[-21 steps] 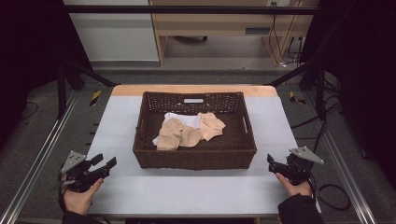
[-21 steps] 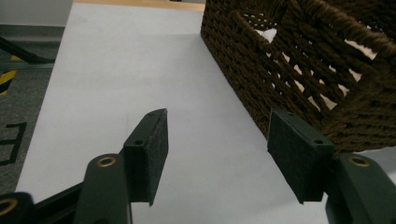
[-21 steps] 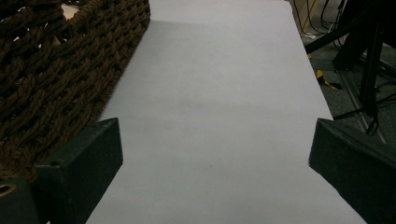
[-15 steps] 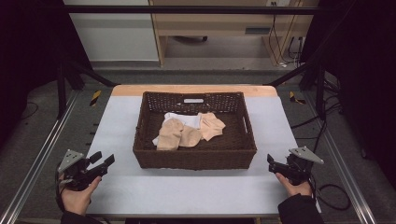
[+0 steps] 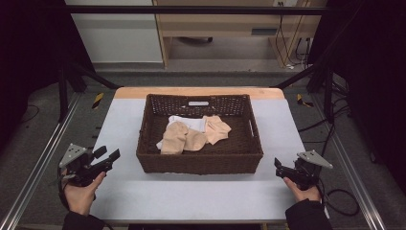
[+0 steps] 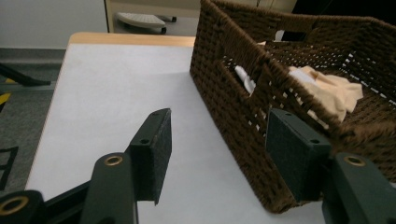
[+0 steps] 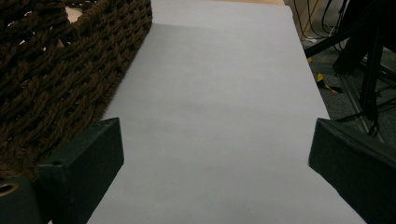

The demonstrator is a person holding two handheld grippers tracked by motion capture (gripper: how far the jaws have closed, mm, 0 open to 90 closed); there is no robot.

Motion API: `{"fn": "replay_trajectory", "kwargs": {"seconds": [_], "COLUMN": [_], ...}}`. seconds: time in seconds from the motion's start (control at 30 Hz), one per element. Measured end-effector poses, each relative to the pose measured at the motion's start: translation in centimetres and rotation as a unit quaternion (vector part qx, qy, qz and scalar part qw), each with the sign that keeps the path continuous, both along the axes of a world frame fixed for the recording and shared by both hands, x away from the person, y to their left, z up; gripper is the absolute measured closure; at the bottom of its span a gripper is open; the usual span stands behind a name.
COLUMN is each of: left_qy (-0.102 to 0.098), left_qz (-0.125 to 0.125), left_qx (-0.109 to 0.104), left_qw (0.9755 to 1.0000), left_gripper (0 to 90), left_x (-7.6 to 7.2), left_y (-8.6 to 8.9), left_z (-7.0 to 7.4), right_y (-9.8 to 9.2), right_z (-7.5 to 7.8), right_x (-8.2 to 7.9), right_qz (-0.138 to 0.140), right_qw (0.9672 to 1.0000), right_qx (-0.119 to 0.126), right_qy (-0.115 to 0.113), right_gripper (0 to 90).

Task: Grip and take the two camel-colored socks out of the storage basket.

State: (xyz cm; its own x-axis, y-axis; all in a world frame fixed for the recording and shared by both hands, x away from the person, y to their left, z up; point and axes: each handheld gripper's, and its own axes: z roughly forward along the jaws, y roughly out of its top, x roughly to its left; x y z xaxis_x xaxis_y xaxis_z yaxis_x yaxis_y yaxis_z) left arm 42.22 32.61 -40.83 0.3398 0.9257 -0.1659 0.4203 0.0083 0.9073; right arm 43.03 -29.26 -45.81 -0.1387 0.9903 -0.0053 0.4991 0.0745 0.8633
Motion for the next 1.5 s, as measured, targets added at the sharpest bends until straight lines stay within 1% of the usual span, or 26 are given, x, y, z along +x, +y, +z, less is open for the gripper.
{"fn": "replay_trajectory", "kwargs": {"seconds": [0.13, 0.17, 0.23, 0.27, 0.3, 0.37, 0.4, 0.43, 0.47, 0.53, 0.63, 0.67, 0.87, 0.93, 0.97, 1.0, 1.03, 1.07, 1.17, 1.23, 1.27, 1.33, 1.37, 1.47, 1.5], "left_qy": [-0.01, -0.016, -0.021, -0.021, -0.026, -0.028, -0.028, -0.031, -0.031, -0.036, -0.039, -0.042, -0.049, -0.054, -0.054, -0.057, -0.057, -0.059, -0.062, -0.065, -0.065, -0.066, -0.066, -0.067, -0.067], "left_qz": [-0.003, -0.007, -0.012, -0.012, -0.014, -0.016, -0.016, -0.018, -0.018, -0.024, -0.027, -0.029, -0.035, -0.038, -0.038, -0.04, -0.04, -0.043, -0.049, -0.051, -0.051, -0.057, -0.057, -0.061, -0.061], "left_qx": [0.002, 0.002, 0.0, 0.0, 0.0, 0.0, 0.0, 0.001, 0.001, -0.001, 0.001, 0.004, 0.01, 0.015, 0.015, 0.017, 0.017, 0.018, 0.023, 0.028, 0.028, 0.034, 0.034, 0.039, 0.039], "left_qw": [0.9999, 0.9998, 0.9997, 0.9997, 0.9996, 0.9995, 0.9995, 0.9994, 0.9994, 0.9991, 0.9988, 0.9987, 0.9982, 0.9977, 0.9977, 0.9974, 0.9974, 0.9972, 0.9966, 0.9962, 0.9962, 0.9956, 0.9956, 0.9951, 0.9951], "left_gripper": [40.7, 40.6, 40.1, 40.0, 39.9, 39.8, 39.7, 39.6, 39.6, 39.2, 38.8, 38.8, 38.8, 38.8, 38.8, 38.8, 38.8, 38.9, 38.9, 39.0, 39.1, 39.2, 39.3, 39.6, 39.6], "left_x": [0.3, 0.4, 0.5, 0.5, 0.7, 0.9, 0.9, 1.1, 1.1, 1.4, 1.6, 1.8, 2.3, 2.6, 2.6, 2.9, 2.9, 3.3, 3.8, 4.1, 4.1, 4.6, 4.6, 5.3, 5.3], "left_y": [-0.5, -0.7, -0.9, -0.9, -1.1, -1.5, -1.5, -1.9, -1.9, -2.6, -3.1, -3.6, -4.7, -5.5, -5.5, -6.0, -6.0, -6.6, -7.5, -8.0, -8.0, -8.8, -8.8, -9.8, -9.8], "left_z": [1.0, 1.5, 2.0, 2.0, 2.5, 3.0, 3.0, 3.5, 3.5, 4.2, 4.6, 4.9, 5.9, 6.5, 6.5, 6.9, 6.9, 7.1, 7.5, 7.6, 7.6, 7.7, 7.7, 8.0, 8.0], "right_y": [0.0, 0.0, 0.0, 0.0, 0.1, 0.1, 0.1, 0.1, 0.1, 0.2, 0.2, 0.2, 0.1, 0.2, 0.2, 0.2, 0.2, 0.2, 0.1, 0.1, 0.1, 0.1, 0.1, 0.1, 0.1], "right_z": [0.1, 0.1, 0.1, 0.1, 0.1, 0.1, 0.1, 0.1, 0.1, 0.1, 0.1, 0.1, 0.1, 0.1, 0.1, 0.1, 0.1, 0.1, 0.1, 0.1, 0.1, 0.1, 0.1, 0.1, 0.1], "right_x": [0.0, 0.0, 0.0, 0.0, 0.0, 0.0, 0.0, 0.1, 0.1, 0.1, 0.1, 0.1, 0.1, 0.2, 0.2, 0.2, 0.2, 0.2, 0.2, 0.2, 0.2, 0.3, 0.3, 0.3, 0.3], "right_qz": [-0.001, -0.001, -0.001, -0.001, 0.0, 0.0, 0.0, 0.0, 0.0, 0.001, 0.002, 0.002, 0.001, 0.001, 0.001, 0.001, 0.001, 0.001, 0.0, 0.001, 0.001, 0.0, 0.0, 0.001, 0.001], "right_qw": [1.0, 1.0, 1.0, 1.0, 1.0, 1.0, 1.0, 1.0, 1.0, 1.0, 1.0, 1.0, 1.0, 1.0, 1.0, 1.0, 1.0, 1.0, 1.0, 1.0, 1.0, 1.0, 1.0, 1.0, 1.0], "right_qx": [0.0, 0.0, 0.0, 0.0, 0.002, 0.002, 0.002, 0.002, 0.002, 0.001, -0.001, 0.0, 0.001, 0.0, 0.0, 0.001, 0.001, 0.001, 0.002, 0.002, 0.002, 0.004, 0.004, 0.003, 0.003], "right_qy": [-0.003, -0.003, -0.004, -0.004, -0.003, -0.004, -0.004, -0.005, -0.005, -0.002, -0.002, -0.001, -0.003, -0.002, -0.001, -0.001, -0.001, -0.002, -0.002, -0.001, -0.001, -0.001, -0.001, -0.001, -0.001], "right_gripper": [3.4, 3.3, 3.3, 3.3, 3.3, 3.3, 3.3, 3.2, 3.2, 3.3, 3.3, 3.3, 3.3, 3.3, 3.3, 3.3, 3.3, 3.3, 3.3, 3.3, 3.3, 3.3, 3.3, 3.4, 3.4]}}
